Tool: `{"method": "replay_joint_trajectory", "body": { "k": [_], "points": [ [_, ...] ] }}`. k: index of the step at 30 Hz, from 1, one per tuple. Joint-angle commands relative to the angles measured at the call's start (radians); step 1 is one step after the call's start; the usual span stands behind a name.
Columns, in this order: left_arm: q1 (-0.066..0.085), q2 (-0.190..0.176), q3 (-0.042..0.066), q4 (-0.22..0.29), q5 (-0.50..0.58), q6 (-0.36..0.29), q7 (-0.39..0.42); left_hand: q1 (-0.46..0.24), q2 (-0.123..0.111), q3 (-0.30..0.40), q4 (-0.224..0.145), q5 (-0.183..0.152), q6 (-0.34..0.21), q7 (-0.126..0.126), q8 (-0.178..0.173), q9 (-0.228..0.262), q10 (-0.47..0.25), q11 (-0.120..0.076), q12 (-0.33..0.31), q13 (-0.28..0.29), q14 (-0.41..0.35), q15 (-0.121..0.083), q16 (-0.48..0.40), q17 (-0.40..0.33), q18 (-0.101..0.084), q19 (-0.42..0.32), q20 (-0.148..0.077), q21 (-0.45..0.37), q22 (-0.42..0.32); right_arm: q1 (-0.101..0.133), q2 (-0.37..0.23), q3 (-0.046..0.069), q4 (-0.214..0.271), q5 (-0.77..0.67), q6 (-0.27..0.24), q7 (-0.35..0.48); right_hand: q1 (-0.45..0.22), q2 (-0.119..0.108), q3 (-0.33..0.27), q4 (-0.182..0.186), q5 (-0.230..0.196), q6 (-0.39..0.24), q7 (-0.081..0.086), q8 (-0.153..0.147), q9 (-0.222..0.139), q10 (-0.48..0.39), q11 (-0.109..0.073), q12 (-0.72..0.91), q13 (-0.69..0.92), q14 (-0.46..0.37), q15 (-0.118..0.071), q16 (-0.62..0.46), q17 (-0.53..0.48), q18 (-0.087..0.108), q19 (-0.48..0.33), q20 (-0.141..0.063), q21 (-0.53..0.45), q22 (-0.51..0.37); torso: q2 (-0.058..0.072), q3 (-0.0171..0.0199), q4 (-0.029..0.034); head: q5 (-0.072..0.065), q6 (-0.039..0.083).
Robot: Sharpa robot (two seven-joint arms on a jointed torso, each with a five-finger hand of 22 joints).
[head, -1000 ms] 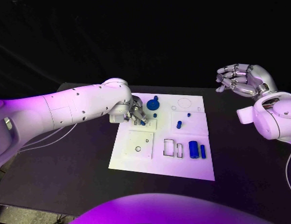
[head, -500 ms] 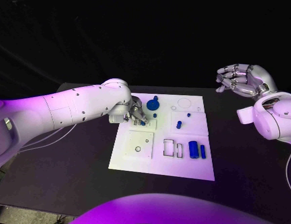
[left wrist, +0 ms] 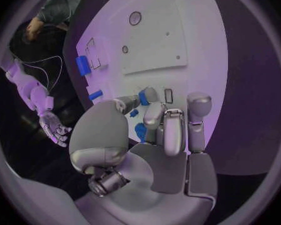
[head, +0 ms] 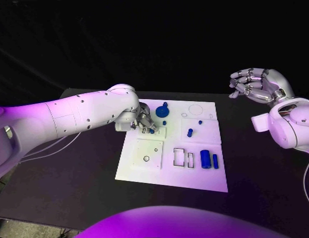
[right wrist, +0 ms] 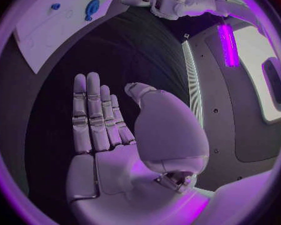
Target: Assemble the parts on the task board
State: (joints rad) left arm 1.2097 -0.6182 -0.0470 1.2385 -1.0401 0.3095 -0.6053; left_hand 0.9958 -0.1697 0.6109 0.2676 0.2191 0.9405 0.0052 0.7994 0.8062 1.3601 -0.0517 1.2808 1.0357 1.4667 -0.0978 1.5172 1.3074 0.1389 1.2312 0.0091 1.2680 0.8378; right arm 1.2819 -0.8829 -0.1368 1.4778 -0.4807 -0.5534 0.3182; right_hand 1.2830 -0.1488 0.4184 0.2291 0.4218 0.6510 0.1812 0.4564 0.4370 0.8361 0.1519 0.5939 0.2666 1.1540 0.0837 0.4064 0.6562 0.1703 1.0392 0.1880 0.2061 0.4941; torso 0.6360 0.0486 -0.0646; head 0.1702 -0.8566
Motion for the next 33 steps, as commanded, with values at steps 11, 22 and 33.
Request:
{"method": "replay_joint_trajectory", "body": {
  "k": [11,22,33],
  "points": [
    [-0.005,-0.012,0.002,0.009,-0.02,0.007,-0.014,-0.029,-0.012,-0.098,0.023,-0.006,-0.003,0.007,-0.004,0.004,0.002,-0.003,0.0,-0.006,0.076,-0.008,0.004,0.152,-0.01,0.008,-0.002,-0.001,-0.002,0.0,0.0,0.0,0.0,-0.002,0.0,0.017,-0.019,-0.005,-0.007,0.01,-0.003,-0.003,0.052,0.005,-0.003,-0.007,0.006,0.006,-0.006,0.005,0.002,-0.008,0.003,0.009,0.003,0.003,-0.01,-0.006,0.0,-0.0003,-0.0013,0.0,0.003],
    [-0.005,-0.032,0.014,0.038,-0.007,-0.023,-0.008,-0.033,-0.012,-0.126,0.022,-0.003,-0.011,0.008,-0.006,0.004,-0.011,-0.002,-0.013,-0.03,0.076,-0.008,0.004,0.151,-0.007,0.002,-0.002,-0.008,-0.016,-0.001,0.0,0.0,-0.002,-0.001,-0.004,0.021,-0.024,-0.006,-0.011,0.012,-0.006,-0.005,0.053,0.005,-0.004,-0.01,0.007,0.008,-0.009,0.004,0.004,-0.012,0.005,0.009,0.003,0.003,-0.012,-0.008,0.0,-0.0005,0.0014,-0.001,0.011],
    [0.042,-0.077,0.063,0.07,0.024,-0.024,-0.003,-0.02,-0.007,-0.194,0.025,-0.005,-0.113,0.06,-0.116,-0.054,-0.121,0.043,-0.117,-0.195,0.072,0.028,-0.001,0.141,0.006,-0.059,0.027,-0.067,-0.121,-0.004,0.0,0.0,-0.009,0.004,-0.008,0.025,-0.026,-0.006,-0.013,0.013,-0.008,-0.006,0.053,0.005,-0.005,-0.011,0.008,0.008,-0.01,0.003,0.004,-0.013,0.006,0.009,0.002,0.004,-0.013,-0.01,-0.002,0.0,0.0009,-0.003,0.024]
  ]
}}
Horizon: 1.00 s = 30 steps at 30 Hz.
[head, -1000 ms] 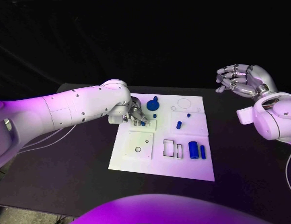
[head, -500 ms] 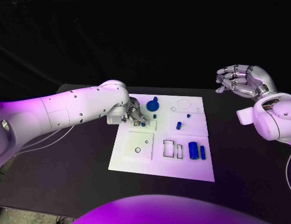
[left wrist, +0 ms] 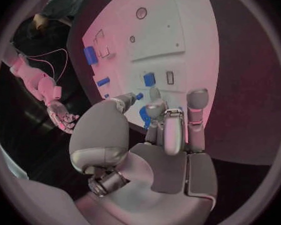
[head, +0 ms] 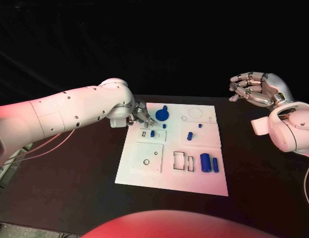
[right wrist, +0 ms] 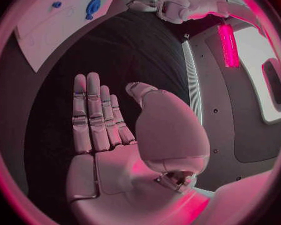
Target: Assemble the parts on the task board
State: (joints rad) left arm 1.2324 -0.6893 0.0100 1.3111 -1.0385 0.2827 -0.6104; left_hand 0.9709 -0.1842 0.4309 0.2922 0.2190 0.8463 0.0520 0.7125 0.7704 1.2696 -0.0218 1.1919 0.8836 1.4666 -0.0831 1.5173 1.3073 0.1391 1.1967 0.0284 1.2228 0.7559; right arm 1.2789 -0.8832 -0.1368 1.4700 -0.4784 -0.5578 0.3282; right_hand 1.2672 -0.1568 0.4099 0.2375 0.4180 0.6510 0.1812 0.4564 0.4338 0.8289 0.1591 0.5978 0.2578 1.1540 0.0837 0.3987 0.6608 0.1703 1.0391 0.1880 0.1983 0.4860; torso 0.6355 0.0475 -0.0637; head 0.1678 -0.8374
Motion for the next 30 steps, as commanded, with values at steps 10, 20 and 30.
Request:
{"method": "replay_joint_trajectory", "body": {
  "k": [10,20,30],
  "points": [
    [0.066,0.005,0.015,-0.071,0.016,0.006,0.015,0.035,0.012,-0.046,0.0,-0.017,-0.065,0.046,-0.096,-0.07,-0.084,0.043,-0.063,-0.11,0.063,0.041,-0.01,0.121,0.019,-0.062,0.034,-0.065,-0.105,-0.003,0.003,0.0,-0.005,0.002,-0.004,0.014,-0.011,0.002,-0.005,0.004,-0.004,-0.007,0.053,0.005,-0.002,-0.004,0.001,0.004,-0.002,0.003,0.004,-0.006,0.001,0.009,0.002,0.004,-0.005,-0.002,0.002,0.001,-0.0024,0.0,0.017],
    [0.072,0.016,0.013,-0.123,0.007,0.005,0.019,0.06,0.021,-0.051,-0.002,-0.012,-0.054,0.047,-0.104,-0.085,-0.073,0.044,-0.047,-0.095,0.067,0.042,-0.004,0.134,0.016,-0.043,0.038,-0.05,-0.074,-0.005,0.003,0.0,-0.006,0.002,-0.002,0.012,-0.011,0.002,-0.005,0.004,-0.005,-0.007,0.053,0.006,-0.002,-0.005,0.001,0.005,-0.003,0.003,0.004,-0.007,0.002,0.009,0.002,0.004,-0.006,-0.003,-0.001,0.0013,0.002,0.0,0.017],
    [0.068,0.073,-0.017,-0.231,-0.028,0.005,0.051,0.062,0.021,-0.052,-0.001,-0.012,-0.05,0.046,-0.104,-0.087,-0.07,0.043,-0.045,-0.093,0.068,0.042,-0.003,0.135,0.015,-0.04,0.038,-0.047,-0.069,-0.008,0.007,0.0,-0.007,0.002,0.0,0.012,-0.009,0.004,-0.005,0.003,-0.004,-0.007,0.053,0.006,-0.002,-0.005,0.001,0.006,-0.004,0.003,0.004,-0.008,0.003,0.009,0.002,0.004,-0.006,-0.004,0.004,-0.0009,-0.0025,0.005,0.023]
  ]
}}
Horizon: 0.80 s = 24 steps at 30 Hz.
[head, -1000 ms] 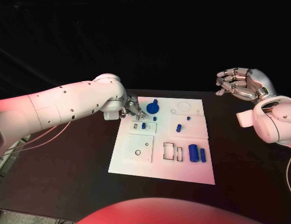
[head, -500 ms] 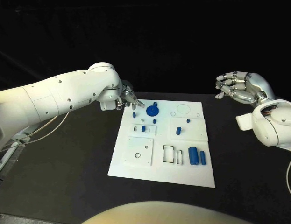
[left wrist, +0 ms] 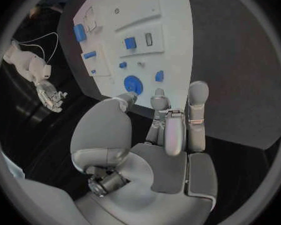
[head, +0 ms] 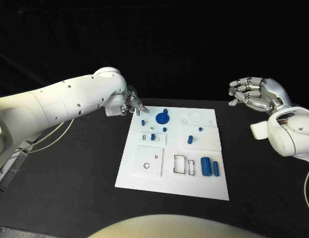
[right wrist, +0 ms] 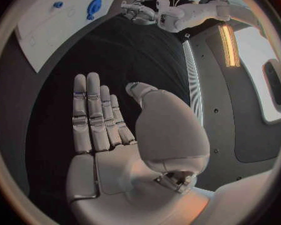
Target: Assemble the parts on the task board
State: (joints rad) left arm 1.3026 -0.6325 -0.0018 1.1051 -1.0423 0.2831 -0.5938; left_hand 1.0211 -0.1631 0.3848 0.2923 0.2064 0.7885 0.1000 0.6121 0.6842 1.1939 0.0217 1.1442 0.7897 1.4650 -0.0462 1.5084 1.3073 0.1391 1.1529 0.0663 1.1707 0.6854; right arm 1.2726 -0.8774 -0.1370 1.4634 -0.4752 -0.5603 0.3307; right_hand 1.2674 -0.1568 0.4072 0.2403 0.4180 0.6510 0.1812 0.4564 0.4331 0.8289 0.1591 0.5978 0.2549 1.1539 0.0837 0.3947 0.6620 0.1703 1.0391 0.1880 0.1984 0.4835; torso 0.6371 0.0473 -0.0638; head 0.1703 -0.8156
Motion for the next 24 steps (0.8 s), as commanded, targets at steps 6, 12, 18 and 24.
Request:
{"method": "replay_joint_trajectory", "body": {
  "k": [6,12,18,24],
  "points": [
    [-0.016,0.054,-0.02,-0.084,-0.024,0.016,0.054,0.012,0.0,-0.008,0.0,0.001,0.009,-0.002,-0.003,-0.002,0.004,0.0,0.002,-0.002,0.068,0.005,0.004,0.13,0.015,0.004,0.0,0.005,0.0,-0.003,0.005,0.0,-0.001,-0.001,0.004,0.009,-0.008,0.005,-0.002,0.0,-0.004,-0.007,0.053,0.006,-0.002,-0.006,0.0,0.006,-0.002,0.003,0.004,-0.005,0.002,0.009,0.002,0.004,-0.007,-0.002,0.003,0.0008,-0.0029,0.003,0.001],
    [-0.032,0.082,-0.025,-0.125,-0.025,0.022,0.067,0.012,0.0,-0.008,0.0,0.001,0.009,-0.002,-0.004,-0.002,0.002,0.0,0.0,-0.005,0.068,0.005,0.003,0.128,0.015,0.006,0.0,0.006,0.003,-0.004,0.007,0.0,-0.001,-0.001,0.003,0.011,-0.007,0.005,-0.001,-0.001,-0.003,-0.007,0.053,0.007,-0.002,-0.006,0.0,0.007,-0.002,0.003,0.004,-0.005,0.002,0.009,0.002,0.004,-0.007,-0.002,0.005,0.0016,-0.0051,0.003,0.0],
    [-0.039,0.092,-0.026,-0.139,-0.025,0.032,0.073,0.018,0.001,-0.009,-0.001,0.0,0.009,-0.002,-0.006,-0.006,-0.001,0.0,-0.001,-0.008,0.067,0.005,0.002,0.125,0.015,0.005,0.0,0.006,0.003,-0.005,0.007,0.0,-0.001,-0.001,0.001,0.013,-0.007,0.006,-0.001,-0.002,-0.003,-0.007,0.053,0.007,-0.002,-0.006,0.0,0.007,-0.002,0.003,0.004,-0.005,0.002,0.009,0.002,0.004,-0.007,-0.002,0.008,0.0026,-0.0074,0.003,0.0],
    [-0.041,0.093,-0.026,-0.14,-0.024,0.041,0.074,0.031,0.006,-0.009,-0.002,0.002,0.014,-0.002,-0.008,-0.011,-0.002,0.0,0.001,-0.007,0.066,0.005,0.001,0.125,0.014,0.007,0.0,0.008,0.006,-0.005,0.007,0.0,-0.002,-0.001,0.0,0.013,-0.007,0.006,-0.001,-0.002,-0.003,-0.007,0.053,0.007,-0.002,-0.006,0.0,0.007,-0.002,0.003,0.004,-0.005,0.002,0.009,0.002,0.004,-0.007,-0.002,0.006,0.0025,-0.0055,0.003,-0.002]
  ]
}}
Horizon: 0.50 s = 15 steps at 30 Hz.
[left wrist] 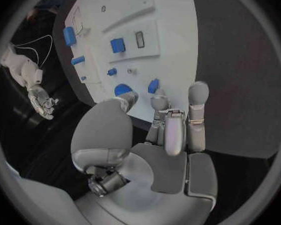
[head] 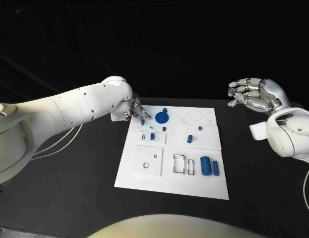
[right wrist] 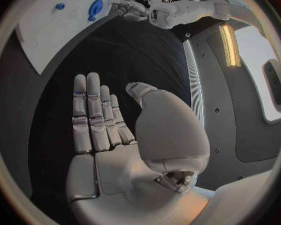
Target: Assemble the parts on the task board
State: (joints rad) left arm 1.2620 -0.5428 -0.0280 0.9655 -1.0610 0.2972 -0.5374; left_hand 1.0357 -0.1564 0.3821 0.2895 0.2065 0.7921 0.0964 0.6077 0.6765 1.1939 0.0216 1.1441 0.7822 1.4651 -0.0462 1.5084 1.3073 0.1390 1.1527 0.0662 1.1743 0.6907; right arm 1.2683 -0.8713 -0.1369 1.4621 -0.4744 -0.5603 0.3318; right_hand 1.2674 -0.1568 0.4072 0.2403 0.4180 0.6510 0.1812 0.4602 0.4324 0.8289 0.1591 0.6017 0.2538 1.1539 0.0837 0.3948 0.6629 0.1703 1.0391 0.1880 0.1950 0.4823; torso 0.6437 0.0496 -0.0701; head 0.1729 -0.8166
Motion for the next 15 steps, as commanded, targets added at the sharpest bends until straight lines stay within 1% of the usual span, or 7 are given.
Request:
{"method": "replay_joint_trajectory", "body": {
  "k": [1,7,10,13,15],
  "points": [
    [0.0,0.003,0.0,0.0,-0.005,0.028,0.017,0.016,-0.001,-0.006,0.001,0.002,0.01,0.002,-0.003,-0.004,-0.002,0.0,0.001,0.0,0.066,0.005,0.001,0.125,0.015,0.007,0.0,0.005,0.001,0.0,0.001,0.0,0.0,-0.002,0.0,0.012,-0.007,0.006,-0.001,-0.002,-0.003,-0.007,0.053,0.003,-0.001,-0.006,0.0,0.003,-0.001,0.003,0.004,-0.005,0.002,0.009,0.002,0.004,-0.004,-0.001,0.0,0.0002,0.0008,0.001,-0.001],
    [-0.001,0.0,0.0,0.001,-0.003,0.035,0.014,0.037,0.008,-0.004,0.0,0.005,0.017,0.001,-0.005,-0.011,-0.004,0.0,0.004,0.0,0.066,0.005,0.001,0.125,0.014,0.007,0.0,0.006,0.003,0.0,0.001,0.0,-0.002,-0.002,0.0,0.012,-0.007,0.006,-0.001,-0.002,-0.003,-0.007,0.053,0.003,-0.001,-0.006,0.0,0.003,-0.001,0.003,0.004,-0.005,0.002,0.009,0.002,0.004,-0.004,-0.001,-0.001,-0.0009,-0.0002,0.001,-0.001],
    [-0.001,-0.001,0.0,0.0,-0.003,0.036,0.01,0.061,0.018,0.003,-0.001,0.007,0.023,0.001,-0.006,-0.018,-0.005,-0.001,0.007,-0.001,0.066,0.005,0.002,0.125,0.015,0.007,0.0,0.007,0.004,0.0,0.001,0.0,-0.002,-0.002,0.0,0.011,-0.007,0.006,-0.001,-0.002,-0.003,-0.007,0.053,0.003,-0.001,-0.006,0.0,0.003,-0.001,0.003,0.004,-0.005,0.002,0.009,0.002,0.004,-0.004,-0.001,0.0,-0.001,-0.0002,0.0,-0.001],
    [-0.001,-0.003,0.0,0.0,-0.003,0.038,0.008,0.082,0.024,0.011,-0.003,0.008,0.03,-0.001,-0.003,-0.022,-0.006,-0.002,0.009,-0.002,0.066,0.004,0.001,0.125,0.015,0.007,0.0,0.008,0.005,-0.001,0.001,0.0,-0.003,-0.002,0.0,0.011,-0.007,0.006,-0.001,-0.002,-0.003,-0.007,0.053,0.003,-0.001,-0.006,0.0,0.003,-0.001,0.003,0.004,-0.005,0.002,0.009,0.002,0.004,-0.004,-0.001,0.0,-0.001,0.0006,0.0,-0.001],
    [-0.001,-0.003,0.0,0.0,-0.003,0.038,0.008,0.109,0.026,0.022,-0.006,0.008,0.03,-0.002,-0.003,-0.026,-0.008,-0.003,0.01,-0.003,0.066,0.003,0.001,0.124,0.015,0.005,-0.001,0.008,0.004,-0.001,0.001,0.0,-0.003,-0.002,0.001,0.011,-0.007,0.006,-0.001,-0.002,-0.003,-0.007,0.053,0.003,-0.001,-0.006,0.0,0.003,-0.001,0.003,0.004,-0.005,0.002,0.009,0.002,0.004,-0.004,-0.001,0.0,-0.0011,0.0011,-0.001,-0.001]
  ]
}}
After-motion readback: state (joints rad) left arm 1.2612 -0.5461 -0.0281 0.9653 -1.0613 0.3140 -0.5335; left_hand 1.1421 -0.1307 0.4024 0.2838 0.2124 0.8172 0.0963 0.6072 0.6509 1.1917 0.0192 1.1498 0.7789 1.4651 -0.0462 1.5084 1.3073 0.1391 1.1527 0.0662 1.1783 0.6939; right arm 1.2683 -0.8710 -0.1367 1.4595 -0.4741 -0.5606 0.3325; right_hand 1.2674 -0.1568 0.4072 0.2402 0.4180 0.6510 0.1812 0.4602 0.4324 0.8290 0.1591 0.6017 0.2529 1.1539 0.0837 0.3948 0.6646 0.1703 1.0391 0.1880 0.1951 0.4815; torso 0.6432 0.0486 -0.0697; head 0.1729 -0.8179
